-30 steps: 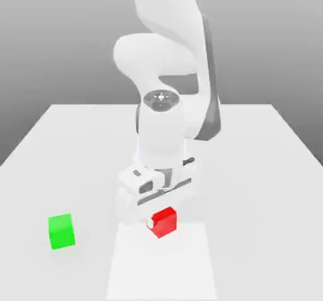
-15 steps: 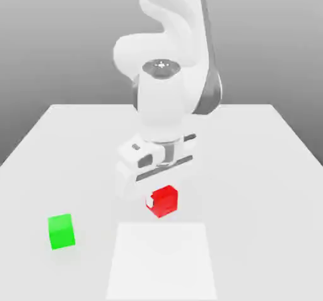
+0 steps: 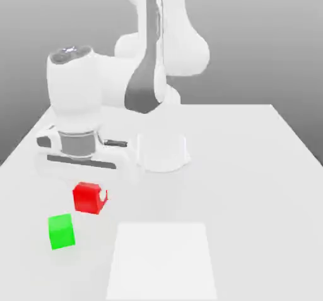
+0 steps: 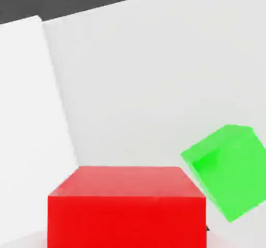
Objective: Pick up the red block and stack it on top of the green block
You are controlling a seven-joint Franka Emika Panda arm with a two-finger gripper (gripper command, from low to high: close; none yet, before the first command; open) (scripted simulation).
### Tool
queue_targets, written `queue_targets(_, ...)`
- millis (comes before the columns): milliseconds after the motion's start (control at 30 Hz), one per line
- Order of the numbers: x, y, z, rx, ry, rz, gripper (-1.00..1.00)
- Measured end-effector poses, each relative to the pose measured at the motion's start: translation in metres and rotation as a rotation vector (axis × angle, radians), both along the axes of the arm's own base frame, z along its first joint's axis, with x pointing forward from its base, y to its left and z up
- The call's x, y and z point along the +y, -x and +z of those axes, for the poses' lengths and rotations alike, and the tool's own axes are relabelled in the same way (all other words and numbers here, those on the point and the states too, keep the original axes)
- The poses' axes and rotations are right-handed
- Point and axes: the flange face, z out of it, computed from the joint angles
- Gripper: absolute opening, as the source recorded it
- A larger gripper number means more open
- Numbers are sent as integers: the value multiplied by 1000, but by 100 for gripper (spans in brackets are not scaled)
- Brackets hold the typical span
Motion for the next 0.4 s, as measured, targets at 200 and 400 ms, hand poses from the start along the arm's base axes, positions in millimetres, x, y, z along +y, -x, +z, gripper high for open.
queue_targets(200,-34,5,-29,2,7,-171,-100)
queue_targets(400,-33,5,-57,2,5,-170,100)
